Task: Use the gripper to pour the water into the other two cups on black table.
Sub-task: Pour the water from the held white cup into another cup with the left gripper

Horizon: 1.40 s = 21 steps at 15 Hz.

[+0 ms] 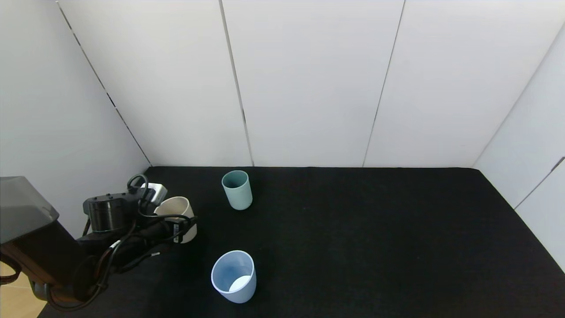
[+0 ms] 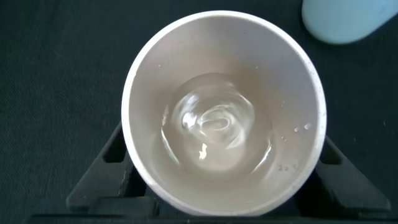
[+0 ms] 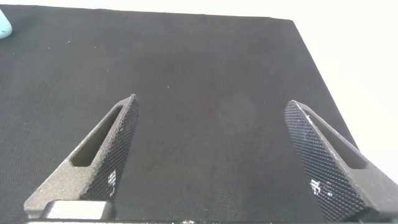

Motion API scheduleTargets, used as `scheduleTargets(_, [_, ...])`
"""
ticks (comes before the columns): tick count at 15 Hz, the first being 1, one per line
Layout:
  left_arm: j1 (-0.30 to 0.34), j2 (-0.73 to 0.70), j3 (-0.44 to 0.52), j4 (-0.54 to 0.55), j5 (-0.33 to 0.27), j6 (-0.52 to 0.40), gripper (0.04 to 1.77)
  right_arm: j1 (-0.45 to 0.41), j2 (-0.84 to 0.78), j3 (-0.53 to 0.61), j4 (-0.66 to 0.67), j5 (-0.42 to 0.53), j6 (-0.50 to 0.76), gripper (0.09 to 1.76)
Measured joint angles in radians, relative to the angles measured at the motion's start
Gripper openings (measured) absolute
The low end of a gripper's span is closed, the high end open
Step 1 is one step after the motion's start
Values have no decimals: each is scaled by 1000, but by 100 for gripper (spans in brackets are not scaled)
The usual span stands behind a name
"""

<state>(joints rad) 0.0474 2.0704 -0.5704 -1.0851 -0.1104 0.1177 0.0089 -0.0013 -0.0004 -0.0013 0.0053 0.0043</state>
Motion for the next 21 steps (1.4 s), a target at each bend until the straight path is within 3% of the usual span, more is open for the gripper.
scheduleTargets(6, [-8, -89, -105, 244, -3, 62, 126, 0, 0, 0, 0, 0, 0, 171])
scheduleTargets(16, [-21, -128, -442, 673, -3, 229, 126, 0, 0, 0, 0, 0, 0, 171])
scheduleTargets(21, [-54, -121, -584, 827, -1, 284, 126, 0, 0, 0, 0, 0, 0, 171])
